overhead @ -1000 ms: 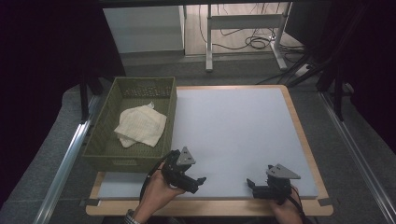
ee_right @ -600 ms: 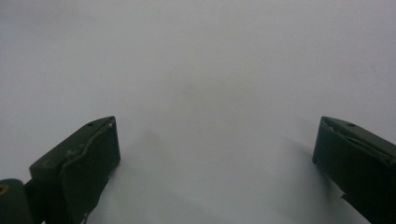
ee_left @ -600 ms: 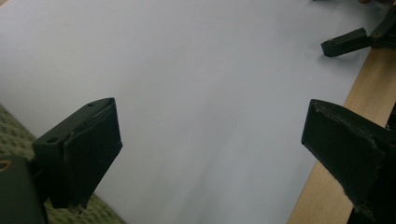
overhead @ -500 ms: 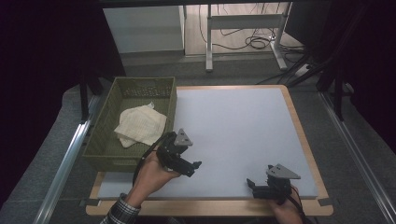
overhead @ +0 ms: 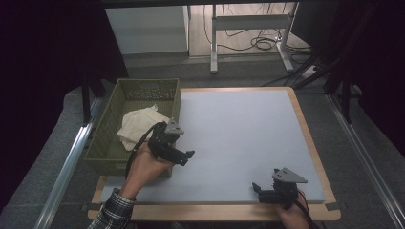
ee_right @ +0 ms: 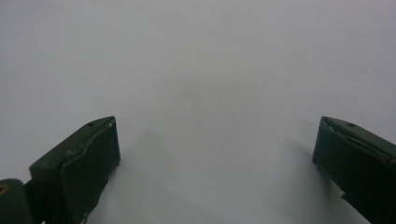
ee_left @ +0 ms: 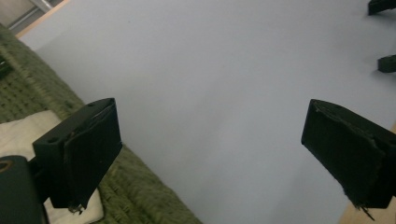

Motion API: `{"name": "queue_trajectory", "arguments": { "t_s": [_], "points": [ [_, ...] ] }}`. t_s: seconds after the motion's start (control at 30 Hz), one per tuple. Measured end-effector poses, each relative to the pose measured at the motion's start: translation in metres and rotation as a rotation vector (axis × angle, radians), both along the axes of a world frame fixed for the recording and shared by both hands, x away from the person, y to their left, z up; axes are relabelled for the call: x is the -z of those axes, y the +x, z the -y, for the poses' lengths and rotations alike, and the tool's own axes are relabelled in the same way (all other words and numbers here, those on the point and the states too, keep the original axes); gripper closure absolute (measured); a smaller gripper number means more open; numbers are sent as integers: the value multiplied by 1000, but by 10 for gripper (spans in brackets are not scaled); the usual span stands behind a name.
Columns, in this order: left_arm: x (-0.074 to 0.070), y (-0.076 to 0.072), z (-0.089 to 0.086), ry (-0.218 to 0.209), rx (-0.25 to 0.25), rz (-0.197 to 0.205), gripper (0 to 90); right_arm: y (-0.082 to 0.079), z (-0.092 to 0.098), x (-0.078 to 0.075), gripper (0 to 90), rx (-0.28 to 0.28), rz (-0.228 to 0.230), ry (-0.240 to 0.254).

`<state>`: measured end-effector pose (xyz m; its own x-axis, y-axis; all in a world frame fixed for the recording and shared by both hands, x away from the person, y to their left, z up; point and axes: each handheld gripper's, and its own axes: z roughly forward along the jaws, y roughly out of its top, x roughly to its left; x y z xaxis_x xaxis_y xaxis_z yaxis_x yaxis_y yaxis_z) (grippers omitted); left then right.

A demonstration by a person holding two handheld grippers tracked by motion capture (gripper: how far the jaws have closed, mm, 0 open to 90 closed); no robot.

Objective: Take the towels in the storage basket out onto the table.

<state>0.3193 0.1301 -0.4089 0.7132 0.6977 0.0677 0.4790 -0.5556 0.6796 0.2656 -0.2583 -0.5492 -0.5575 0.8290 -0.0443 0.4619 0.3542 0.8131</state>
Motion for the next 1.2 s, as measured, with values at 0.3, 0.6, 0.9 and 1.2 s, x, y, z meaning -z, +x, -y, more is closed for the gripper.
{"name": "queue_trajectory", "arguments": {
  "t_s": [0.3,0.6,0.9,1.2],
  "points": [
    [0,25,-26,11,-70,-28,48,0,0,0,7,0,0,0],
    [0,43,-52,-6,-138,-41,48,0,0,0,7,0,0,0],
    [8,63,-77,4,-212,-51,17,0,0,0,7,0,0,0],
    [19,85,-96,45,-251,-75,15,0,0,0,7,0,-1,0]
  ]
}}
